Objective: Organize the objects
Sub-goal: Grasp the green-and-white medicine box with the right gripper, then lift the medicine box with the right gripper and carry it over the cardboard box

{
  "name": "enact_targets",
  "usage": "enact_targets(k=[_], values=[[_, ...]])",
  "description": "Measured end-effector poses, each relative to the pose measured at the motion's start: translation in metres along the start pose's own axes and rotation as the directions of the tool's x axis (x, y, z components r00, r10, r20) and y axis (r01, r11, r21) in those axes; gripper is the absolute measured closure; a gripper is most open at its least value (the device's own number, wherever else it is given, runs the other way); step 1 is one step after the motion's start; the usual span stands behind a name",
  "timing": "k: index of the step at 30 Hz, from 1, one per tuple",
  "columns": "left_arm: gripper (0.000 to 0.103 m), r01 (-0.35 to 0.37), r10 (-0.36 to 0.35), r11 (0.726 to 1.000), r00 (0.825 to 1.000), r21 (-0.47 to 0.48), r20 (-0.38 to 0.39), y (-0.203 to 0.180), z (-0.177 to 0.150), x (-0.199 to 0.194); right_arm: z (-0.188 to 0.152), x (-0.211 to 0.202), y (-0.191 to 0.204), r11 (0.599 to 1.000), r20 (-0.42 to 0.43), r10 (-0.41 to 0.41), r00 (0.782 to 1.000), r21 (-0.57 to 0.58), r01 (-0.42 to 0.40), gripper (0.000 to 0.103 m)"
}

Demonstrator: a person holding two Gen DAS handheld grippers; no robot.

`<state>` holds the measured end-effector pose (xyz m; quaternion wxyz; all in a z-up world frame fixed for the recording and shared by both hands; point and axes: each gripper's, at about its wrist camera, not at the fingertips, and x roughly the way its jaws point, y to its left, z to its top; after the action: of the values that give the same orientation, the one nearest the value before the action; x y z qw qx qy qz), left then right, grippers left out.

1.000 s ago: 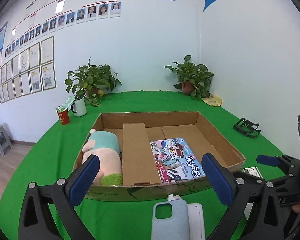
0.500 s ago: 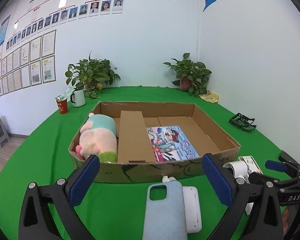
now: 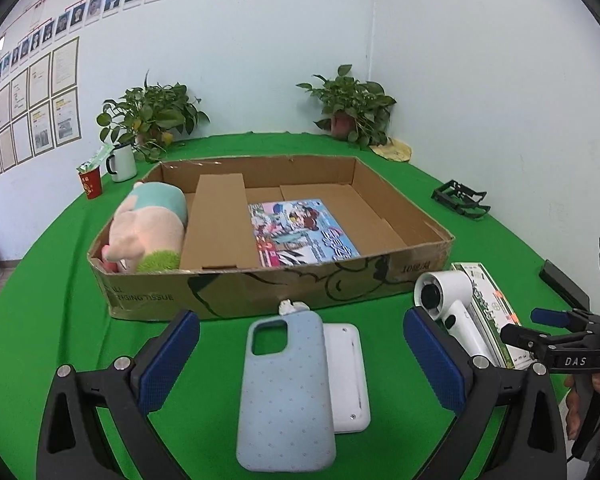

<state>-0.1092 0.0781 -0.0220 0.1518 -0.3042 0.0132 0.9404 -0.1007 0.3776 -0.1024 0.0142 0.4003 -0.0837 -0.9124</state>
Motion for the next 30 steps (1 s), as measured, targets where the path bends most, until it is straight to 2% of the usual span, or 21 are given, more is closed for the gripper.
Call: enact_targets(k=[3, 5, 10, 17, 19, 22, 26, 27, 30], values=[[0.0, 0.002, -0.002, 1.0, 1.0, -0.011, -0.027, -0.003, -0.003, 0.007, -0.004, 0.009, -0.007, 1.0, -0.038, -0.024, 0.999, 0.006, 0.025, 0.006], [0.0, 0.018, -0.019, 1.0, 0.999, -0.014, -0.044, -0.006, -0.004, 0.011, -0.008, 0.016, -0.011, 1.0, -0.073, -0.019, 0.997, 0.012, 0.02, 0.017], [0.0, 0.101, -0.102, 0.995, 0.991, -0.016, -0.085, -0.022, -0.002, 0.018, -0.017, 0.028, -0.013, 1.0, -0.128, -0.023, 0.992, -0.011, 0.021, 0.032], [0.0, 0.241, -0.236, 0.97, 0.962, 0.017, -0.137, -0.062, 0.003, 0.03, -0.031, 0.012, -0.026, 0.999, -0.098, -0.036, 0.995, -0.027, 0.034, 0.039], [0.0, 0.292, -0.283, 0.956, 0.944, 0.026, -0.169, -0.077, 0.002, 0.037, -0.036, 0.006, -0.032, 0.999, -0.098, -0.037, 0.995, -0.011, 0.036, 0.039], [0.0, 0.365, -0.353, 0.931, 0.908, 0.01, -0.227, -0.094, -0.001, 0.049, -0.044, -0.002, -0.037, 1.0, -0.1, -0.017, 0.995, 0.009, 0.018, 0.039], [0.0, 0.476, -0.467, 0.878, 0.83, -0.05, -0.305, -0.116, -0.008, 0.062, -0.055, -0.011, -0.037, 0.999, -0.102, 0.029, 0.994, 0.037, -0.026, 0.04], [0.0, 0.509, -0.499, 0.858, 0.802, -0.062, -0.328, -0.124, -0.01, 0.066, -0.057, -0.014, -0.038, 0.997, -0.1, 0.052, 0.994, 0.055, -0.047, 0.04], [0.002, 0.575, -0.563, 0.813, 0.74, -0.086, -0.368, -0.142, -0.017, 0.07, -0.062, -0.022, -0.043, 0.987, -0.084, 0.113, 0.99, 0.126, -0.102, 0.04]])
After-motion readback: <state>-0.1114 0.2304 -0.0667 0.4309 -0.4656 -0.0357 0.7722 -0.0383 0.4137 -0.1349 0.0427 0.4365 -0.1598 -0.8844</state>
